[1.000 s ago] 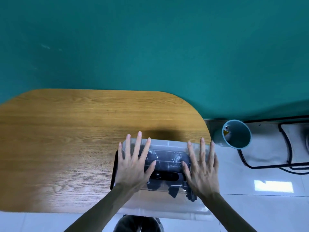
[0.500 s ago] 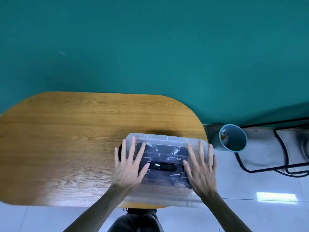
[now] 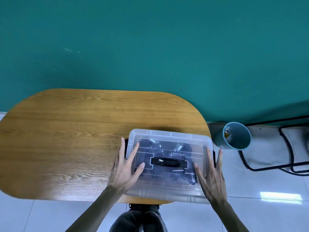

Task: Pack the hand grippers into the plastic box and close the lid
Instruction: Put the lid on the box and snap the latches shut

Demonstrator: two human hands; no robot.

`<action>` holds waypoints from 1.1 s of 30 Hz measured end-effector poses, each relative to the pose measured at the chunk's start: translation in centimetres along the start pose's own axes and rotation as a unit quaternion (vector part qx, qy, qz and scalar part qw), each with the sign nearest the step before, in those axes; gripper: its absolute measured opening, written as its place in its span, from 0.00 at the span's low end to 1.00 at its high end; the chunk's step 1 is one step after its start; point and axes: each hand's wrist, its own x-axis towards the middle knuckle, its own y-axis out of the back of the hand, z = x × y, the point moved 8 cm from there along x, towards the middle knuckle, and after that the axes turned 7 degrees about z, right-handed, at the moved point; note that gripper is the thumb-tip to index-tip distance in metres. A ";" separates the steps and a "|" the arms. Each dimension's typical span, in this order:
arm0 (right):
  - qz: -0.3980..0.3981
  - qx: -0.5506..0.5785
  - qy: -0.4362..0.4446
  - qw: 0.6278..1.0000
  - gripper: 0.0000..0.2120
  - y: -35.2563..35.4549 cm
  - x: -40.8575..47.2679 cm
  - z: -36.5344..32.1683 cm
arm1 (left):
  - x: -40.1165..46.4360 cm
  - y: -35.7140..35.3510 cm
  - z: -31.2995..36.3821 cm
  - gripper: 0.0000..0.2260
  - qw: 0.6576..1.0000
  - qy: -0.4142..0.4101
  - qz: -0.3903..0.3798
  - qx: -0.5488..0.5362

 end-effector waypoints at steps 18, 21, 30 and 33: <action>0.067 -0.178 -0.086 0.978 0.40 1.7 0.0 0.5 | -0.7 1.1 0.6 0.24 0.977 -0.016 0.069 0.202; 0.070 -0.244 -0.051 0.966 0.41 2.2 0.2 -1.1 | -1.1 1.0 1.9 0.24 0.976 -0.015 0.055 0.208; 0.051 -0.283 -0.001 0.958 0.39 -0.6 -2.2 -3.5 | -2.0 -0.6 4.2 0.38 0.963 0.038 -0.003 0.266; 0.057 -0.298 0.001 0.953 0.36 -0.8 -2.1 -3.8 | -2.1 -1.0 4.2 0.35 0.965 0.051 -0.002 0.256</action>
